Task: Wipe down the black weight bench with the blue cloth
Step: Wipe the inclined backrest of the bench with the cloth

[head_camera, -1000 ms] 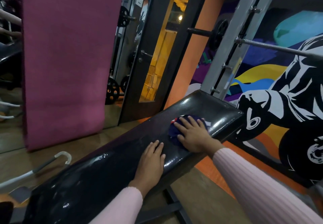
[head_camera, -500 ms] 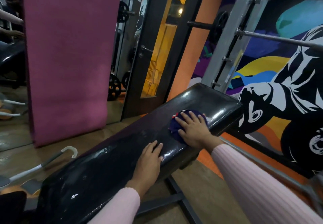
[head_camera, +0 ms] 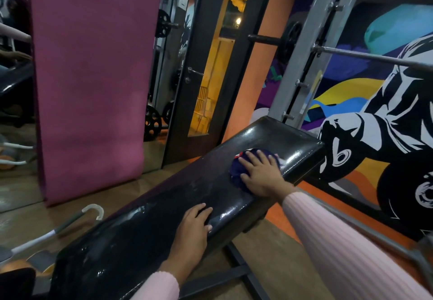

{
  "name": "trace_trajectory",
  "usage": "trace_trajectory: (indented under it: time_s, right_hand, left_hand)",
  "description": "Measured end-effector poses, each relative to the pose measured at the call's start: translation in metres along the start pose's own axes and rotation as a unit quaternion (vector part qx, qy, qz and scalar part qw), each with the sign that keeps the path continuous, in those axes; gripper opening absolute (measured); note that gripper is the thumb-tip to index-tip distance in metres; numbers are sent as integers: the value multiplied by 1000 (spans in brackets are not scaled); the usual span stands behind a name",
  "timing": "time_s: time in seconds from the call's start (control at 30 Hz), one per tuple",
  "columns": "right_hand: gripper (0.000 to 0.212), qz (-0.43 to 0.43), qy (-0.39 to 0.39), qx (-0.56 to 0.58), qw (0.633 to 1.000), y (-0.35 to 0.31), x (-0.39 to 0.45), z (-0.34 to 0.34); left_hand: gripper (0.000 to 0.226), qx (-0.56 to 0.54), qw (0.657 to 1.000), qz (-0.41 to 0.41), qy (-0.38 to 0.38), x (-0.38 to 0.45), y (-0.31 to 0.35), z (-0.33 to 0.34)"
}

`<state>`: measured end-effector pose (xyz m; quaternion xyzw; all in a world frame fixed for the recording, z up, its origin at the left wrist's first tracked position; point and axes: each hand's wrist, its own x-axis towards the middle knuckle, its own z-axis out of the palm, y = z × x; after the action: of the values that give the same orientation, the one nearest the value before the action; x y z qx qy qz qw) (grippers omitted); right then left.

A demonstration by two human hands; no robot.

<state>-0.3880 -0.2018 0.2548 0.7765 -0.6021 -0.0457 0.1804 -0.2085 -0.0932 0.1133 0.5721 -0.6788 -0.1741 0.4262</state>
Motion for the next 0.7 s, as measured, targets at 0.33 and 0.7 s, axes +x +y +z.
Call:
trace_trajectory:
  time_s: [0.33, 0.7]
  right_hand:
    - [65, -148, -10, 9, 989, 0, -28, 9]
    - [60, -222, -23, 8, 975, -46, -48, 20]
  left_hand:
    - [48, 4, 1000, 4, -5, 3, -3, -6]
    - [49, 10, 1000, 1, -20, -1, 1, -11]
